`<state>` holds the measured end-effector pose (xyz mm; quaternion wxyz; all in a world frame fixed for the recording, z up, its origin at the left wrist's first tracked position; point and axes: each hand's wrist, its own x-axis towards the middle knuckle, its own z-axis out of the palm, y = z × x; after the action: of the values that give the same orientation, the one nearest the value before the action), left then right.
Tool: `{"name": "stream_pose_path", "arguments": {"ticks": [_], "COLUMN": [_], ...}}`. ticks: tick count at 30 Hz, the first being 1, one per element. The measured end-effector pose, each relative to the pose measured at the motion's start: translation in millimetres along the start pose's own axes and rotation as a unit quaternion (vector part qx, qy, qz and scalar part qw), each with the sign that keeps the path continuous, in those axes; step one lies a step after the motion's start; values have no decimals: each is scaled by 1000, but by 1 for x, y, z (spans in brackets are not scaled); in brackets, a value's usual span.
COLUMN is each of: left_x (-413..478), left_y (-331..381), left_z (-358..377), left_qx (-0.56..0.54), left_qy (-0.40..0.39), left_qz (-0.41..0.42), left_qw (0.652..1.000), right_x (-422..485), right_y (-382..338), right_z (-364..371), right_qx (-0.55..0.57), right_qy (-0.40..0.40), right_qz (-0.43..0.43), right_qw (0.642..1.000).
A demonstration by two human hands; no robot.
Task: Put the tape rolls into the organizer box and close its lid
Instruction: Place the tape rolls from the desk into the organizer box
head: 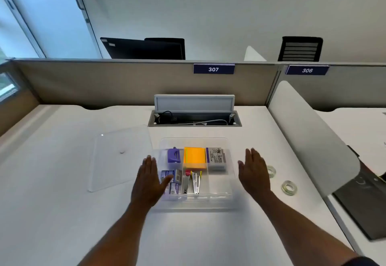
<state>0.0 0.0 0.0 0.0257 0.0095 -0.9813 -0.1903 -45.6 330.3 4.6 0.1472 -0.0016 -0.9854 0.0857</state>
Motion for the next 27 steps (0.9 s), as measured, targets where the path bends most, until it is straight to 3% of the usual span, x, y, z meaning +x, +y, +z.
{"name": "stream_pose_path", "arguments": {"ticks": [4, 10, 19, 27], "left_x": [-15, -39, -53, -43], "left_y": [-22, -37, -33, -35], "left_z": [10, 33, 59, 66], "left_qx": [-27, -75, 38, 53], "left_qy": [6, -30, -30, -11], "left_qz": [-58, -94, -62, -71], "left_qw": [998, 992, 997, 996], "right_x": [-3, -14, -27, -26], "right_y": [23, 44, 57, 70], "right_z": [1, 16, 22, 23], "right_qx": [36, 43, 41, -27], "right_qy": [-31, -72, -204, -230], "right_qz": [63, 29, -17, -42], "right_qw": [997, 996, 978, 972]}}
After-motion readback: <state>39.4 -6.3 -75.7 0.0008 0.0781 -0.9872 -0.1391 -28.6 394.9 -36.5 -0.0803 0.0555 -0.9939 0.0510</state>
